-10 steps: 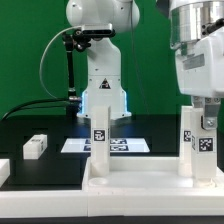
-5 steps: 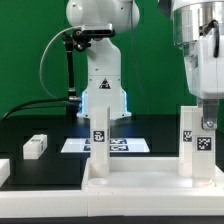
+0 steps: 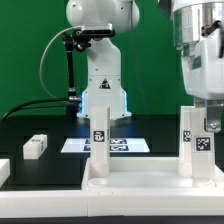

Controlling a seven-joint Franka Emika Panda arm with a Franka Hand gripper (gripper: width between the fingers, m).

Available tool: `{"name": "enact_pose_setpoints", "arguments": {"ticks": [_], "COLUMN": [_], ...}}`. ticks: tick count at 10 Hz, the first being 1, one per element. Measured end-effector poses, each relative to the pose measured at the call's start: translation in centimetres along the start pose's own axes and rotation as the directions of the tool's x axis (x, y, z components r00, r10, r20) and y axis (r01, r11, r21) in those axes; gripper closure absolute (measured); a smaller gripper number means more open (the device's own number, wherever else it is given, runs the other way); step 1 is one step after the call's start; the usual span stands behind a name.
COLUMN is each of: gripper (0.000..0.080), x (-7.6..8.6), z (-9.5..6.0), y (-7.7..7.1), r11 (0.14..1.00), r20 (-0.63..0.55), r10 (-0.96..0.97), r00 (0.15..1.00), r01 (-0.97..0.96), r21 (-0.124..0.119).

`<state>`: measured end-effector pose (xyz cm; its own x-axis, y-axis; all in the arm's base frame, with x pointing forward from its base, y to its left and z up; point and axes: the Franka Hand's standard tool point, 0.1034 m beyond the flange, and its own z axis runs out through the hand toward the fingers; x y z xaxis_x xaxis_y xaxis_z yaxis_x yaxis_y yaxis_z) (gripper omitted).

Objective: Assemble desk

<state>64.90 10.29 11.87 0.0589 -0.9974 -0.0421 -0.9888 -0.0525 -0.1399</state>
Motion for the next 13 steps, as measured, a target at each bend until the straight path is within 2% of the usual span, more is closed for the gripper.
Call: {"name": "enact_pose_setpoints", "arguments": {"ticks": [1, 2, 4, 7, 8, 9, 10, 12, 13], "gripper": [0.0152, 0.015, 0.015, 0.015, 0.015, 0.015, 0.015, 0.0182, 0.0354], "x": [0.1, 0.1, 0.2, 0.4, 0.9, 1.2, 1.2, 1.2, 1.2], "z": [0.0, 0.1, 0.1, 0.0, -0.1, 0.0, 0.0, 0.0, 0.0], "y": [-0.3, -0.2, -0.2, -0.3, -0.6, -0.8, -0.7, -0.7, -0.7], "r11": [0.987, 0.961, 0.93, 0.822, 0.656, 0.546, 0.53, 0.557, 0.557], "r20": [-0.005, -0.008, -0.012, -0.018, -0.028, -0.031, -0.031, -0.031, -0.031], "r10": [-0.159, -0.277, -0.367, -0.57, -0.755, -0.837, -0.847, -0.83, -0.83], "r00": [0.987, 0.961, 0.93, 0.822, 0.656, 0.546, 0.53, 0.557, 0.556], "r01": [0.159, 0.277, 0.368, 0.57, 0.755, 0.838, 0.848, 0.83, 0.831], "r21": [0.016, 0.016, 0.014, 0.009, 0.005, 0.007, 0.005, 0.006, 0.006]}}
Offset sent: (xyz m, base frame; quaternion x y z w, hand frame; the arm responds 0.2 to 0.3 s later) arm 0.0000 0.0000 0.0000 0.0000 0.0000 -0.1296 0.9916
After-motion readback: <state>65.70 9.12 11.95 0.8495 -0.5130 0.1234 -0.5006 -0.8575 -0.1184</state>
